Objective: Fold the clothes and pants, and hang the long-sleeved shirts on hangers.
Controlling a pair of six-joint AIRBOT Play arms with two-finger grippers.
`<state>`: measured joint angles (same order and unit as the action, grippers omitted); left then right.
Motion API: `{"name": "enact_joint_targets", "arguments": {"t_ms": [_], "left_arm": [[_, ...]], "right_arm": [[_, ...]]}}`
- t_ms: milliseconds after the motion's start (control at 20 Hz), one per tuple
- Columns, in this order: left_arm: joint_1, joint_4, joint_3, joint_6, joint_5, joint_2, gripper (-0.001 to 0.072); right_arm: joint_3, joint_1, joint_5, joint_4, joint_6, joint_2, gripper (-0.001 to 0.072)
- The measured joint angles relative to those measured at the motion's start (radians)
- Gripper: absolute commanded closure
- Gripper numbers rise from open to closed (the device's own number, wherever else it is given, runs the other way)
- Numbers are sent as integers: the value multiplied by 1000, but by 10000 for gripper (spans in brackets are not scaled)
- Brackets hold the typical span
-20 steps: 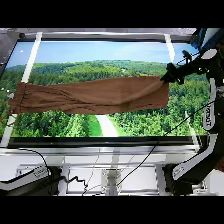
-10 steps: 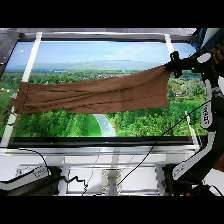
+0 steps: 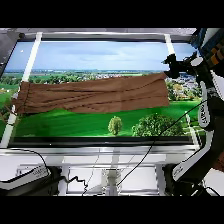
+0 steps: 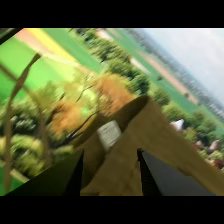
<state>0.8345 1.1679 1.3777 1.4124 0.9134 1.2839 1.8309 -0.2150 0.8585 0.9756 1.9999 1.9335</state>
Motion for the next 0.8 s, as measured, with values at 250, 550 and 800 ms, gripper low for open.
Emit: {"name": "enact_joint_targets", "arguments": {"t_ms": [250,550,800], "left_arm": [[201,79,-23,55,241,32,2],[329,-180,-247,-89,248,55,-1],[260,-414,-407,-243,128,106,0]], "right_arm": [[-1,0,32,5,-114,-16,117],[0,0,58,-6,-160,-21,117],[-1,1,80,-47,-167,-21,117]]}}
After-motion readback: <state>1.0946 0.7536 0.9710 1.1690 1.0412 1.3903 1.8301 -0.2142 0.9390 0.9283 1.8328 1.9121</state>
